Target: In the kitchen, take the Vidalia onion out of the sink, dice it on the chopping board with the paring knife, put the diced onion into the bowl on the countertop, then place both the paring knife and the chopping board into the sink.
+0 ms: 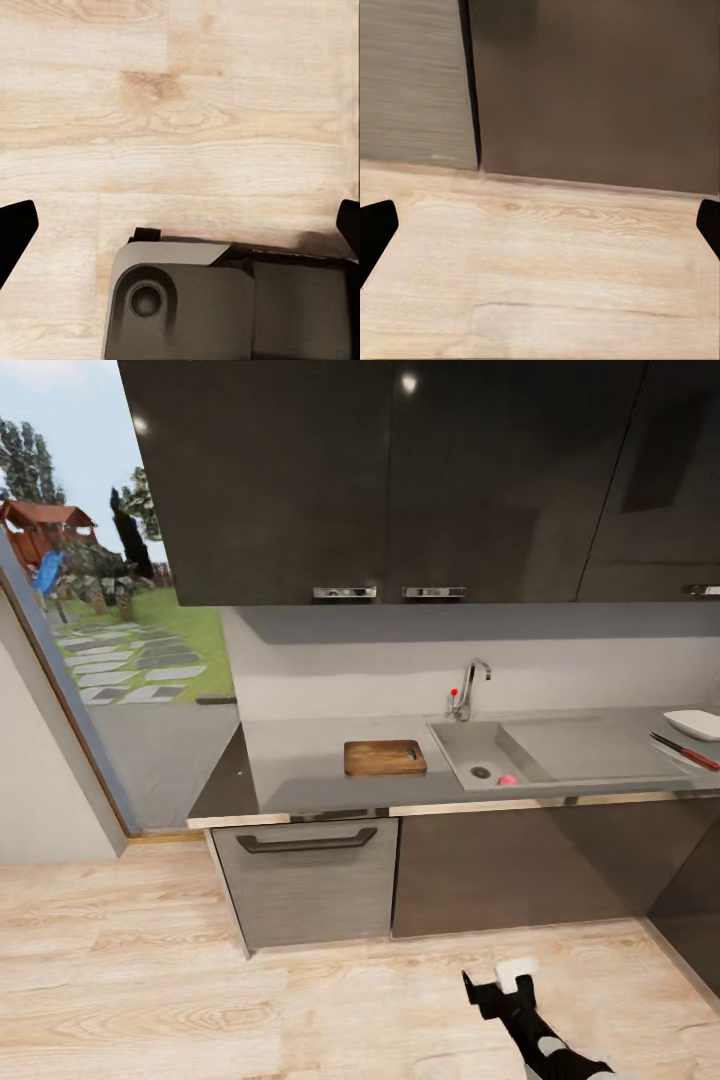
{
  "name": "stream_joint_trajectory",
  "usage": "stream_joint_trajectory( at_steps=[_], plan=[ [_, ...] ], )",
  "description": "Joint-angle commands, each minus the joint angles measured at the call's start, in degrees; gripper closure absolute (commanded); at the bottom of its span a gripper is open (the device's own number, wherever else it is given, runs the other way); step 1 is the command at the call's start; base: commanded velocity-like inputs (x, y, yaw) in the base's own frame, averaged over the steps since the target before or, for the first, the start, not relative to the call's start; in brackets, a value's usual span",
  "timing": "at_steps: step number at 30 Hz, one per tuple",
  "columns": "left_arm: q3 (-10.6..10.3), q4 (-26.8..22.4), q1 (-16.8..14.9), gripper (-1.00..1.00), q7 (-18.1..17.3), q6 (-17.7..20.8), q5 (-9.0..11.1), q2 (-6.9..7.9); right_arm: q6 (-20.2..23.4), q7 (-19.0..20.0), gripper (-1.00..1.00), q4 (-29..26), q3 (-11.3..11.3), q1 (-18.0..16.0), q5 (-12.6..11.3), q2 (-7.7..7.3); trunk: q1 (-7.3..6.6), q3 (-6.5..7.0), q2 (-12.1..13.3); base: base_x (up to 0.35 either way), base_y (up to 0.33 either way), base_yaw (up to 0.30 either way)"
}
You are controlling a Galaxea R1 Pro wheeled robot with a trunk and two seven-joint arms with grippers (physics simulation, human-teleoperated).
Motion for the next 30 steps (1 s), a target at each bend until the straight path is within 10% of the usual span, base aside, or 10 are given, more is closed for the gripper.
stream_joint_trajectory(
  at_steps=[1,11,22,30],
  plan=[
    [0.08,-1.39,0.01,-1.00,-0.01,1.21,0.47,-0.24,-1.89,0.13,-1.00,0.08,0.04,0.88,0.00,-0.02,0.04,-0.10,-0.11,0.000,0.000,0.000],
    [-1.73,-21.48,-0.21,-1.00,3.92,18.95,-7.02,-6.28,-20.77,-0.04,-1.00,0.22,-0.03,9.96,-0.23,0.94,0.04,-0.10,-0.11,0.000,0.000,0.000],
    [-10.19,-48.08,-0.53,-1.00,5.07,37.91,-9.67,-7.25,-21.91,-5.67,-1.00,0.08,-0.14,10.52,-8.07,2.29,0.04,-0.01,-0.11,0.000,0.000,-0.024],
    [-15.01,-53.46,-0.58,-1.00,5.02,41.53,-9.81,-7.21,-21.93,-6.35,-1.00,0.09,-0.14,10.53,-9.39,3.01,0.04,0.45,-0.11,0.000,0.000,-0.178]
  ],
)
